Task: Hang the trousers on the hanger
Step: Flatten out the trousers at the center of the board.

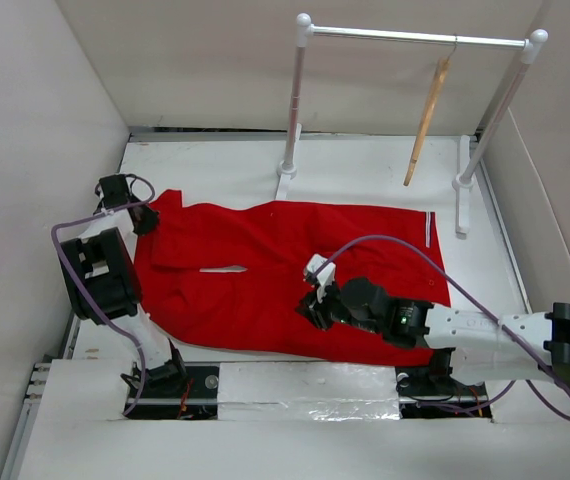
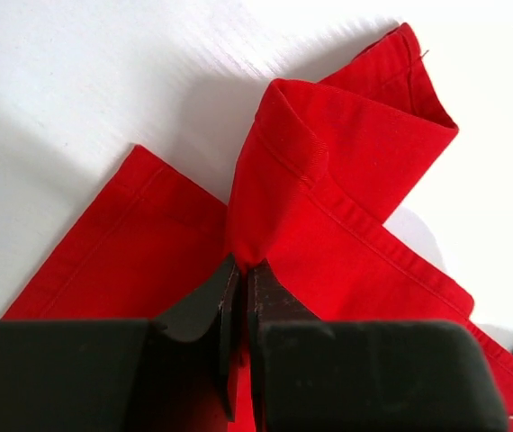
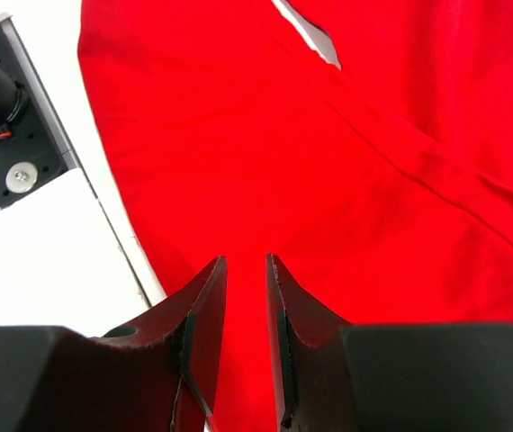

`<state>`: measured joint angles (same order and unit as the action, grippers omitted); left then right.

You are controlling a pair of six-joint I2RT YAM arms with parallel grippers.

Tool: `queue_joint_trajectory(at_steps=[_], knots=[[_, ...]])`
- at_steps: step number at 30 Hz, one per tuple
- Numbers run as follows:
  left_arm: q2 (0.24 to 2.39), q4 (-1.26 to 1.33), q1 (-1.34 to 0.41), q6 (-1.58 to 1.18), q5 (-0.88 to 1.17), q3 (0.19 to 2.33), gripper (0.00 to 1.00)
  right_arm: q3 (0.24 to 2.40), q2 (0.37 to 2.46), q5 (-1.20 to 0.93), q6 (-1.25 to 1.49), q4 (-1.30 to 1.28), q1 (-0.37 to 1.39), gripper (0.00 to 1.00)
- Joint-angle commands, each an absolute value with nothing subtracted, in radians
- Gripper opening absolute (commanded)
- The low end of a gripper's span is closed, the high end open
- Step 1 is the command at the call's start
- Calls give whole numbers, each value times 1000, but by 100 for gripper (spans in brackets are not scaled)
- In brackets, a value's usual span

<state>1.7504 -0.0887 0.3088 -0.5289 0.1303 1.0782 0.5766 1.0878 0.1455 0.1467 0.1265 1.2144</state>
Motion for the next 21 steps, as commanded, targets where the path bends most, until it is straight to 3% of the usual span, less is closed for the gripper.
queue_joint_trajectory(at_steps=[1, 5, 10, 17, 21], knots=[[1631, -66, 295, -557, 138, 1054, 0, 589, 1095, 146, 138, 196, 1224, 30], [1387, -25, 162, -577, 122, 1019, 0, 597, 1118, 164, 140, 202, 1224, 29], [1362, -103, -113, -595, -52, 1146, 0, 629, 1123, 198, 135, 166, 1224, 29], [1662, -94, -382, -650, -222, 1244, 4, 615, 1008, 290, 138, 78, 1224, 28], [1876, -136, -428, -678, -258, 1367, 10, 604, 951, 299, 138, 49, 1224, 28]])
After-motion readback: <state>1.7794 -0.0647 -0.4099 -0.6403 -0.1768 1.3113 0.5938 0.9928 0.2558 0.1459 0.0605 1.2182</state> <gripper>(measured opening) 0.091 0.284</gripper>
